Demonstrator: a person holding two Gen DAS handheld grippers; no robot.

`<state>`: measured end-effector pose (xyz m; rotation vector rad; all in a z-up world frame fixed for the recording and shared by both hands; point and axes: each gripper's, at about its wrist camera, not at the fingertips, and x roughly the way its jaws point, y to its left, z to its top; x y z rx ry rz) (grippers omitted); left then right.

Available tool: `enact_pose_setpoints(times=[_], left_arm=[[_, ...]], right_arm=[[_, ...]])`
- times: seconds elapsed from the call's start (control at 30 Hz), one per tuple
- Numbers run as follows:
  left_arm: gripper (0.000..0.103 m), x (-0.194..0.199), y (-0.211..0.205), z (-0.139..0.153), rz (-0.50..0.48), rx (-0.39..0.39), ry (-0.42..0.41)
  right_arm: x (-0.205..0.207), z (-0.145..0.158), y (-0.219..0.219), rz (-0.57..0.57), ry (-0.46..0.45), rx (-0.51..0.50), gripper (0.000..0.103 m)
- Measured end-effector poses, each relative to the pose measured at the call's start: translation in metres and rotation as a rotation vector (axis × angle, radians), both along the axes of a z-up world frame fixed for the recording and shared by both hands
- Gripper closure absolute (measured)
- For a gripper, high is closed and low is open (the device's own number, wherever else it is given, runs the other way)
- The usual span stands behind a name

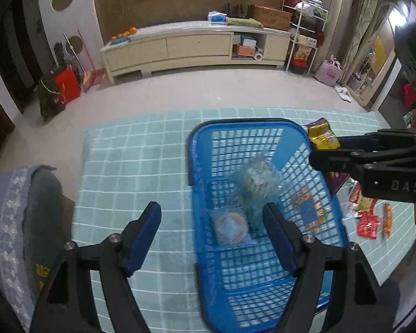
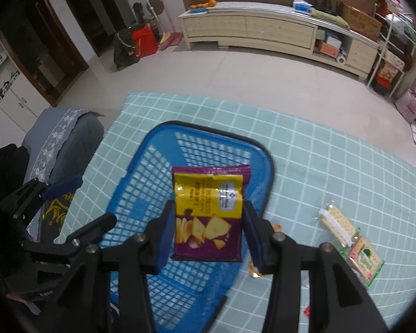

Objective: Organize snacks
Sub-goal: 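Release the biscuit bag into the basket with the left gripper while the right holds the chips bag, then open the right gripper to drop the purple chips bag into the basket, then move both grippers back over the remaining snacks on the table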

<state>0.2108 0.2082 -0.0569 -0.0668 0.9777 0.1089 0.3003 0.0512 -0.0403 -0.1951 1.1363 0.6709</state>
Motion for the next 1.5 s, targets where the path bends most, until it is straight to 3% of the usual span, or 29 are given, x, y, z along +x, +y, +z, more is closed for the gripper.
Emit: enact_pose_setpoints(times=[0.3, 0.5, 0.53, 0.6, 0.63, 1.0, 1.5], left_arm=[[0.029, -0.015, 0.026, 0.005, 0.043, 0.005, -0.025], [0.029, -0.016, 0.04, 0.003, 0.086, -0.006, -0.03], [0.029, -0.016, 0.04, 0.002, 0.092, -0.002, -0.034], [0.029, -0.018, 0.04, 0.004, 0.105, 0.034, -0.056], [0.029, -0.019, 0.037, 0.006, 0.107, 0.04, -0.059], [0.029, -0.049, 0.008, 0.023, 0.075, -0.003, -0.096], [0.029, -0.088, -0.065, 0.061, -0.015, -0.041, -0.135]], right_arm=[[-0.004, -0.025, 0.048, 0.07, 0.043, -0.035, 0.051], [-0.002, -0.03, 0.07, 0.087, 0.015, -0.051, 0.05], [0.0, -0.029, 0.071, 0.083, 0.003, -0.047, 0.044], [-0.001, -0.026, 0.072, 0.11, -0.034, -0.052, 0.019], [-0.003, -0.024, 0.071, 0.113, -0.051, -0.051, 0.017], [-0.034, 0.007, 0.028, 0.072, -0.066, -0.025, 0.013], [-0.083, 0.058, -0.073, -0.023, -0.114, 0.01, 0.013]])
